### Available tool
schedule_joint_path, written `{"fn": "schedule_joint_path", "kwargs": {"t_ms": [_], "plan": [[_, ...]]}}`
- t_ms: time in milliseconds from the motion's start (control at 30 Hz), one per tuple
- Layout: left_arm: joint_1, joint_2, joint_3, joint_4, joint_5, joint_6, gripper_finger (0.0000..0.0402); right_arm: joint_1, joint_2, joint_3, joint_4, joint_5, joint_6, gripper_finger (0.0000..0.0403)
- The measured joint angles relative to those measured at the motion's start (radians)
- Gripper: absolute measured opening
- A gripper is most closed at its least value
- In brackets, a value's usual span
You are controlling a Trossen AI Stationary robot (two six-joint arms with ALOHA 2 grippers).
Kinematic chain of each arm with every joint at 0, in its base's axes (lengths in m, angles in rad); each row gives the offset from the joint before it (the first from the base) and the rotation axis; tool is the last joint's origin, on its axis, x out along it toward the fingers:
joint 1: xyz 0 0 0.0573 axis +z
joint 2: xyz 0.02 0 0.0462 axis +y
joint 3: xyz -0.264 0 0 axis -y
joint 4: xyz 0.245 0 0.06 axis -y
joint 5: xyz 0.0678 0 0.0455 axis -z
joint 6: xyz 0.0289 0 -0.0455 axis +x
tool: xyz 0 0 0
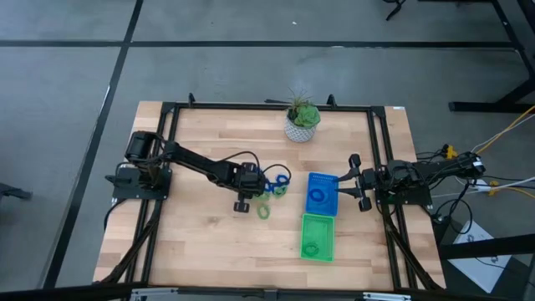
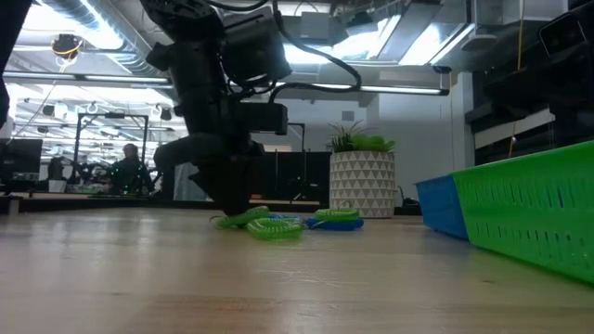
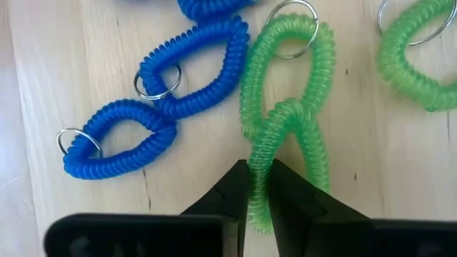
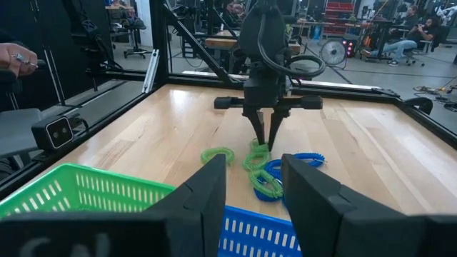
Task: Sort spring keychains
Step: Put the green spring keychain into the green bin
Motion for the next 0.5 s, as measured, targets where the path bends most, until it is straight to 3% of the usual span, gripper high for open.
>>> {"fn": "schedule_joint_path", "kwargs": {"t_ms": [500], "plan": [[0.000,-0.151,0.000,-0.011,0.002,0.008,0.0035,0.000,0.000,0.000,-0.001,0.000,0.000,0.0136]]}}
